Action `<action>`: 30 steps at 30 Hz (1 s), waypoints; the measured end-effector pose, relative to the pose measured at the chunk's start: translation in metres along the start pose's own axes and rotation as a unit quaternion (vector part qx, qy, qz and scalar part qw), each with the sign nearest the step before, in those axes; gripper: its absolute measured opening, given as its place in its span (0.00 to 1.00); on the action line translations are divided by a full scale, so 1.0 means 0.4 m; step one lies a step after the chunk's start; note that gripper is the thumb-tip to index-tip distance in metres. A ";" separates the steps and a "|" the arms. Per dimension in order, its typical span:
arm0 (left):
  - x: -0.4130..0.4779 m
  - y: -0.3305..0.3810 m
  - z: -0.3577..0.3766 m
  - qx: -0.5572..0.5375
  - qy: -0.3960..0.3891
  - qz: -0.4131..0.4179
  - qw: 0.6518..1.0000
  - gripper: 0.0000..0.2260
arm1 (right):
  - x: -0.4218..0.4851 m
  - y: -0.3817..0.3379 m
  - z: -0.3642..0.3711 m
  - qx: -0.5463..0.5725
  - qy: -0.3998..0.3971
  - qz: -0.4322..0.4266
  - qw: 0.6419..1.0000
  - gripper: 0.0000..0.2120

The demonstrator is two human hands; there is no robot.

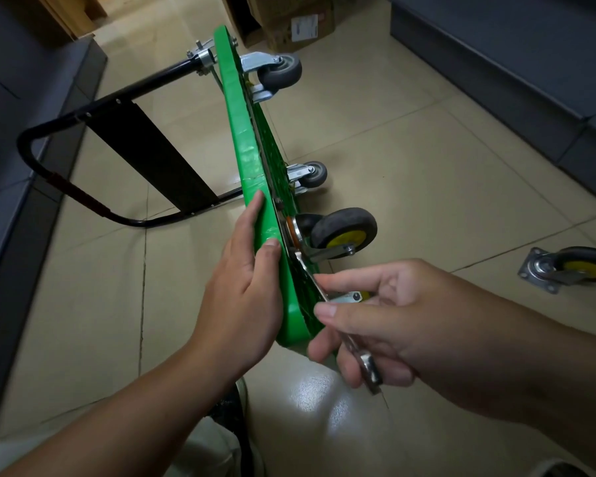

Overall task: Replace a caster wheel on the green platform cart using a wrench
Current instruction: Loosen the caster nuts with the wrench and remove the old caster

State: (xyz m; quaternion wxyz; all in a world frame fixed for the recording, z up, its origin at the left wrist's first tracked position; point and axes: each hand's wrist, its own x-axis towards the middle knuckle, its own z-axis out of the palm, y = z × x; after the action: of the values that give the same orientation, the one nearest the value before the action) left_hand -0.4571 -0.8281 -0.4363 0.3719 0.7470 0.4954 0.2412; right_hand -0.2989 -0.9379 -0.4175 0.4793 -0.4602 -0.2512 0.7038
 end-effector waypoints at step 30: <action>-0.001 -0.001 0.002 0.001 0.005 0.007 1.000 0.26 | 0.185 0.227 -0.161 -0.363 0.022 -0.227 0.904 0.34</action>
State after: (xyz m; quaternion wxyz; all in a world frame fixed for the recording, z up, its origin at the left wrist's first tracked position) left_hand -0.4569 -0.8288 -0.4373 0.3673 0.7495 0.4923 0.2468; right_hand -0.2905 -0.9142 -0.5488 0.4317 -0.5482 -0.5761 0.4257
